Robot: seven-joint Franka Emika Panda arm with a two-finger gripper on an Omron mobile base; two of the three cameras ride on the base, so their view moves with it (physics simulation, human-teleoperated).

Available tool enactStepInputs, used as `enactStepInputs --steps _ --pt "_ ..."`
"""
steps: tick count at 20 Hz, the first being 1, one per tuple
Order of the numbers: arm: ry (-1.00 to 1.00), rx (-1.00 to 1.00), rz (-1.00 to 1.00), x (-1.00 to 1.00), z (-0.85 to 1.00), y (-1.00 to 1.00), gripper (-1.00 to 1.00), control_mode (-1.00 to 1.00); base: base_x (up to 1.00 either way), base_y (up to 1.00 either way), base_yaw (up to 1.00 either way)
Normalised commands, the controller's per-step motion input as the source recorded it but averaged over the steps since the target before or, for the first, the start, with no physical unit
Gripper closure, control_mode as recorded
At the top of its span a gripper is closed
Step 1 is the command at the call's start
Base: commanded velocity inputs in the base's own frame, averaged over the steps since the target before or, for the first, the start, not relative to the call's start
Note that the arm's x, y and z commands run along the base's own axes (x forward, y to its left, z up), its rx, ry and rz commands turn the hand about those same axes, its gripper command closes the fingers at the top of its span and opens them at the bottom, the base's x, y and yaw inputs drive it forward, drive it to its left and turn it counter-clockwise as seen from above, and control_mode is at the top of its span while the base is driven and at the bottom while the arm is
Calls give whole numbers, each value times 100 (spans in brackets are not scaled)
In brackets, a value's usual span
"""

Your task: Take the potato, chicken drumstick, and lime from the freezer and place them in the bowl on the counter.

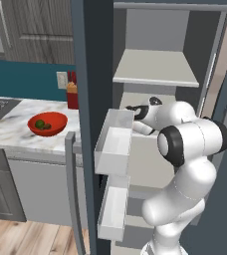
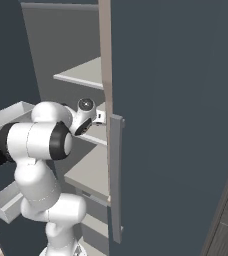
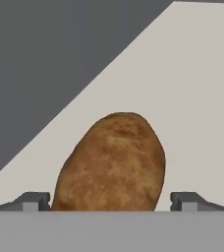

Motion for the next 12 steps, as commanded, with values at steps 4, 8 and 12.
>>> enactStepInputs --steps 4,8,12 --pt "0 0 0 0 0 0 -100 -100 0 0 0" --pt "0 0 0 0 0 0 -100 -100 0 0 0" --pt "0 0 0 0 0 0 -100 -100 0 0 0"
